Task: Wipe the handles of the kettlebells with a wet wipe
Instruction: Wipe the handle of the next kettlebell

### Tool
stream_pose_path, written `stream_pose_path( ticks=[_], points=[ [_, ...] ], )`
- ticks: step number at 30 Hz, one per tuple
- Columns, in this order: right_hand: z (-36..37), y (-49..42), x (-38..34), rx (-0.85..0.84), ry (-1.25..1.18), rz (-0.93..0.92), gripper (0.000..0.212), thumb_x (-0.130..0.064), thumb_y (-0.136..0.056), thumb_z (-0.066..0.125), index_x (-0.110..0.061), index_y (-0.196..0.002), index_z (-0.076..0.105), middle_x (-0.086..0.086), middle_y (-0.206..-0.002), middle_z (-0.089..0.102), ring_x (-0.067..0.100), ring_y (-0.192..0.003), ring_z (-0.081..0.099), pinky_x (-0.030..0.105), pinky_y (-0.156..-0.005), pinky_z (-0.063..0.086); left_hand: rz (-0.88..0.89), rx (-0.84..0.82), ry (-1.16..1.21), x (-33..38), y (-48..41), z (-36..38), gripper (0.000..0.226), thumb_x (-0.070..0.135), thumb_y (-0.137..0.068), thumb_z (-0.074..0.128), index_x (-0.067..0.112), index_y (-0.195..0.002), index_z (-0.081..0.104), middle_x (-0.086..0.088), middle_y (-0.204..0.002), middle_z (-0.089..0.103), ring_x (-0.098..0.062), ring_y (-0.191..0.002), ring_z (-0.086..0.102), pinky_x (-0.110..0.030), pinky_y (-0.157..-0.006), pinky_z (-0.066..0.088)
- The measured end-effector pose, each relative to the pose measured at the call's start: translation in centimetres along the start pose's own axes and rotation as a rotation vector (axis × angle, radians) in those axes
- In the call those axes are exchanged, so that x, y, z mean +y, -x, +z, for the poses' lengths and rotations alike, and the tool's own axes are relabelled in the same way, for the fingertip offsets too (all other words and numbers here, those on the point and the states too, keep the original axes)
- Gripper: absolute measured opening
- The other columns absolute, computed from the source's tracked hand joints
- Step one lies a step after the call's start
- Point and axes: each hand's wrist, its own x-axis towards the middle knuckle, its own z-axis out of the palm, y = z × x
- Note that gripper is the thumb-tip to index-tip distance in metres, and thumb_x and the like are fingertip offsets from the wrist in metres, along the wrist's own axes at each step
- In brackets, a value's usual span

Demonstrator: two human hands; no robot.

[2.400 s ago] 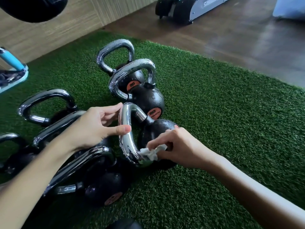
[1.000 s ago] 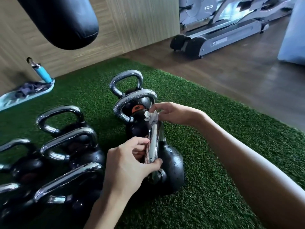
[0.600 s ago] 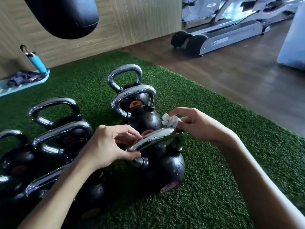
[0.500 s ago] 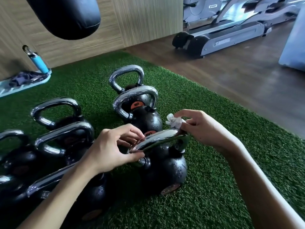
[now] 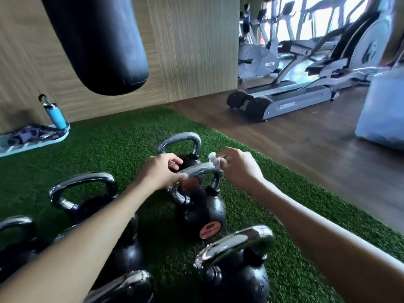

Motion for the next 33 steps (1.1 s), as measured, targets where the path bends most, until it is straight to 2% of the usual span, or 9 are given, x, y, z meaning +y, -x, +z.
stream_pose_path(
  ticks=[2, 5, 8, 12, 20, 25, 26, 29, 33],
  points=[
    [1.1, -1.7, -1.3, 0.015, 0.072, -0.005, 0.020, -0.031, -0.097, 0.061, -0.032, -0.115, 0.069, 0.003, -0.098, 0.075, 0.017, -0.074, 0.067, 0.030, -0.065, 0.056, 0.042, -0.080, -0.062, -0.1, -1.9, -0.6, 0.038, 0.054, -0.066, 0.088, 0.037, -0.097, 0.074, 0.023, -0.083, 0.072, 0.001, -0.079, 0.068, -0.018, -0.070, 0.052],
    [3.0, -3.6, -2.7, -0.006, 0.171, -0.031, 0.018, -0.029, -0.095, 0.061, -0.031, -0.110, 0.071, 0.000, -0.103, 0.075, 0.020, -0.082, 0.070, 0.035, -0.070, 0.060, 0.155, -0.161, -0.149, -0.5, -3.7, -0.5, 0.029, 0.049, -0.071, 0.088, 0.031, -0.091, 0.078, 0.016, -0.085, 0.072, -0.002, -0.077, 0.065, -0.015, -0.060, 0.045],
    [3.7, -4.5, -3.8, -0.059, 0.200, -0.048, 0.014, -0.031, -0.092, 0.066, -0.028, -0.101, 0.075, -0.004, -0.105, 0.075, 0.015, -0.088, 0.070, 0.034, -0.076, 0.060, 0.235, -0.171, -0.158, -1.5, -4.9, 0.2, 0.038, 0.050, -0.070, 0.088, 0.024, -0.096, 0.078, 0.006, -0.093, 0.075, -0.010, -0.083, 0.069, -0.024, -0.071, 0.057],
    [3.3, -4.5, -5.1, -0.167, 0.262, -0.092, 0.015, -0.033, -0.086, 0.077, -0.024, -0.098, 0.079, -0.005, -0.099, 0.076, 0.006, -0.082, 0.067, 0.028, -0.077, 0.058, 0.262, -0.174, -0.078, -2.5, -5.2, 0.2, 0.037, 0.049, -0.072, 0.087, 0.026, -0.099, 0.079, 0.003, -0.095, 0.078, -0.009, -0.082, 0.068, -0.021, -0.072, 0.056],
    [3.8, -4.4, -4.6, -0.171, 0.306, -0.324, 0.020, -0.035, -0.083, 0.080, -0.022, -0.098, 0.079, -0.007, -0.092, 0.074, -0.004, -0.073, 0.057, 0.008, -0.064, 0.041, 0.293, -0.184, 0.058, -3.4, -5.3, 0.2, 0.032, 0.046, -0.070, 0.090, 0.027, -0.094, 0.080, 0.007, -0.096, 0.079, -0.005, -0.079, 0.069, -0.015, -0.075, 0.054],
    [2.3, -5.8, -0.3, -0.129, 0.270, -0.288, 0.018, -0.035, -0.083, 0.080, -0.025, -0.098, 0.080, -0.014, -0.095, 0.074, -0.009, -0.076, 0.063, 0.026, -0.069, 0.060, 0.294, -0.106, 0.127, -4.1, -3.8, 1.0, 0.027, 0.045, -0.073, 0.087, 0.029, -0.092, 0.077, 0.011, -0.090, 0.076, -0.003, -0.080, 0.070, -0.023, -0.077, 0.060],
    [1.9, -6.0, 0.9, -0.100, 0.245, -0.251, 0.018, -0.034, -0.082, 0.081, -0.025, -0.097, 0.080, -0.014, -0.094, 0.074, -0.014, -0.073, 0.060, 0.025, -0.066, 0.058, 0.292, -0.093, 0.158, -4.2, -3.4, 1.1, 0.024, 0.043, -0.074, 0.087, 0.029, -0.091, 0.076, 0.014, -0.086, 0.075, 0.001, -0.077, 0.070, -0.022, -0.076, 0.060],
    [1.8, -6.7, 2.3, -0.096, 0.159, -0.216, 0.022, -0.032, -0.083, 0.080, -0.024, -0.103, 0.079, -0.014, -0.094, 0.073, -0.022, -0.065, 0.054, 0.003, -0.056, 0.042, 0.289, -0.082, 0.214, -3.9, -2.4, 1.3, 0.020, 0.038, -0.077, 0.086, 0.030, -0.090, 0.073, 0.019, -0.077, 0.072, 0.010, -0.073, 0.067, -0.008, -0.066, 0.053],
    [4.1, -7.2, 0.8, -0.187, 0.057, -0.454, 0.019, -0.033, -0.082, 0.081, -0.027, -0.100, 0.080, -0.018, -0.092, 0.071, -0.017, -0.072, 0.055, -0.002, -0.068, 0.038, 0.249, -0.071, 0.171, -2.9, -2.4, 1.1, 0.018, 0.040, -0.076, 0.086, 0.033, -0.087, 0.073, 0.020, -0.076, 0.073, 0.007, -0.074, 0.069, -0.010, -0.066, 0.053]
  ],
)
